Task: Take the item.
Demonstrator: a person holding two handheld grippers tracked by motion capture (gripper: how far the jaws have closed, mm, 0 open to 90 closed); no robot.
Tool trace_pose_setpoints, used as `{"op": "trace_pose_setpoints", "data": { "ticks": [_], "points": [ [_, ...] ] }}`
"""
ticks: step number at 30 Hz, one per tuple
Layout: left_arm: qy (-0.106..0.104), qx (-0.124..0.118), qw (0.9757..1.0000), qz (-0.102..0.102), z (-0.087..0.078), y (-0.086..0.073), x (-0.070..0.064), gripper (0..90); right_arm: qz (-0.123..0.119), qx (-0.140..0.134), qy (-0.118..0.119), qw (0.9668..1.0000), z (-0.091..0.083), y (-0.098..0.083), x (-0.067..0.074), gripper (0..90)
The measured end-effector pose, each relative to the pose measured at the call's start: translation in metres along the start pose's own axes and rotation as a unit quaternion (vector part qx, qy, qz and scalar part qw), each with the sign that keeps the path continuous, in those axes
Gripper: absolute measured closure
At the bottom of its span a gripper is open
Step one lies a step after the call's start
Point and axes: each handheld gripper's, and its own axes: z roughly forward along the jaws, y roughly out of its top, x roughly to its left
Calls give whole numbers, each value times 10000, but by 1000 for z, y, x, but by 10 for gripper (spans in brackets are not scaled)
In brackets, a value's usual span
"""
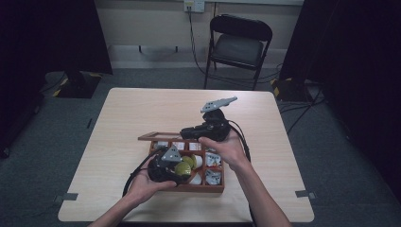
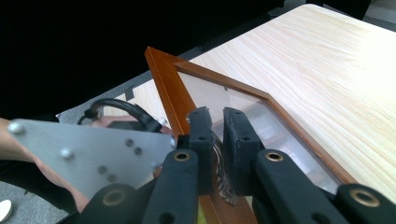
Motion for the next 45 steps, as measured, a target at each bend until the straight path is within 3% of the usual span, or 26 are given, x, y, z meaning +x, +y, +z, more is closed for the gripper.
{"op": "trace_pose_setpoints", "data": {
  "ticks": [6,16,21,29,33,45],
  "points": [
    [26,-132,9999,52,-9,-4,-6,405,2,0,0,10000,0,0,0,822],
    [-10,-311,9995,-79,-26,-17,-10,405,8,6,1,10000,0,0,0,822],
    [63,-470,9985,-260,-39,-27,-1,406,5,4,-2,10000,0,0,0,822],
    [199,-498,9975,-459,-55,-42,12,406,6,6,-3,10000,0,0,1,822],
    [294,-635,9953,-668,-64,-49,20,406,6,6,-9,10000,0,-1,1,822],
    [506,-727,9916,-943,-80,-61,38,406,-6,10,-30,10000,0,-1,2,822]
  ]
}}
